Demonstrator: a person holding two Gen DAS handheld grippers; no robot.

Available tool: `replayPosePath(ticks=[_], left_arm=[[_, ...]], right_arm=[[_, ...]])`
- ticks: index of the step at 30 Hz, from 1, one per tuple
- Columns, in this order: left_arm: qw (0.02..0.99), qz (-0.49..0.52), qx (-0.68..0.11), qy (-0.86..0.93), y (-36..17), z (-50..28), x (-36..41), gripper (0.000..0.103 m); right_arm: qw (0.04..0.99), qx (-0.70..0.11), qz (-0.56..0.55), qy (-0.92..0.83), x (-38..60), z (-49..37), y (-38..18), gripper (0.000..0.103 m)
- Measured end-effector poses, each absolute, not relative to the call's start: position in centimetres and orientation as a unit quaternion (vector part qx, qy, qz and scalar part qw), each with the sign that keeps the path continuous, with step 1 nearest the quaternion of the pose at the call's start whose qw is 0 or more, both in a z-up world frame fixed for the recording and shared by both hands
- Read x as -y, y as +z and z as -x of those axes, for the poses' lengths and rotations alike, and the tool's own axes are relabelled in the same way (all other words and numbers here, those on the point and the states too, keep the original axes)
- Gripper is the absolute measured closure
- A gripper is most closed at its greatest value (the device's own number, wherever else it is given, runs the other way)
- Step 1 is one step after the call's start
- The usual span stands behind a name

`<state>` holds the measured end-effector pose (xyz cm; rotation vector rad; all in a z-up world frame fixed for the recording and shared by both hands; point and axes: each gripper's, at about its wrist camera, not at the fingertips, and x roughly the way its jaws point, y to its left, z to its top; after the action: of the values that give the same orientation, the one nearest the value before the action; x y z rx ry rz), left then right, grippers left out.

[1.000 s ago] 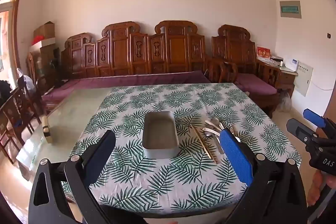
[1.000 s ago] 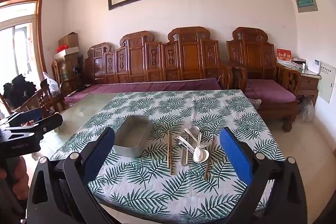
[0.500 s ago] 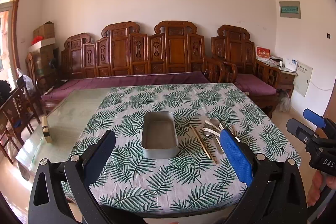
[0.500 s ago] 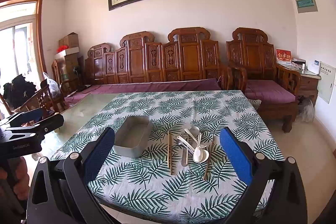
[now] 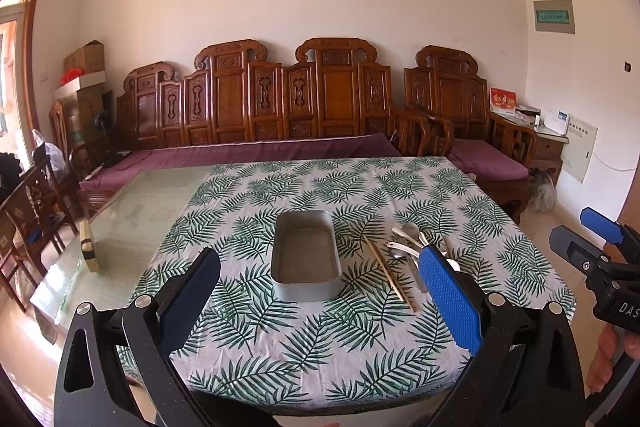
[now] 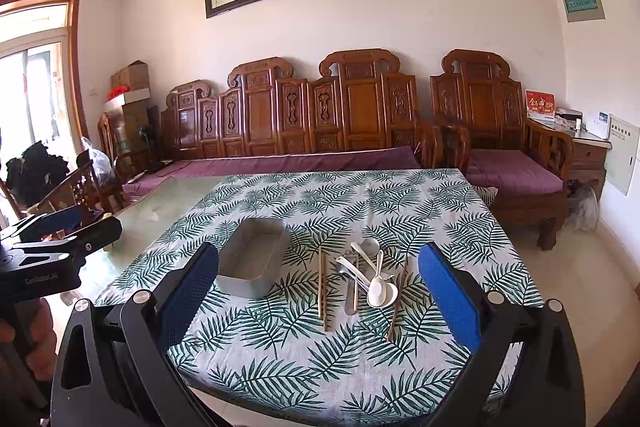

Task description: Organize utensils

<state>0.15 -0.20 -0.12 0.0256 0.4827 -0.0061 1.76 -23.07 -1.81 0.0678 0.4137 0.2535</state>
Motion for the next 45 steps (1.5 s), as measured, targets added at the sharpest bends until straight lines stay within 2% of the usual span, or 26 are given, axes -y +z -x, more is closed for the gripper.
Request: replayPosePath(ticks=[45], left_arm=[[0.971, -0.015, -0.237, -0.019, 0.1, 0.4, 1.1, 0.007]], right_arm=[[0.971, -0.202, -0.031, 0.121, 23.2, -1.9, -2.1, 0.003]])
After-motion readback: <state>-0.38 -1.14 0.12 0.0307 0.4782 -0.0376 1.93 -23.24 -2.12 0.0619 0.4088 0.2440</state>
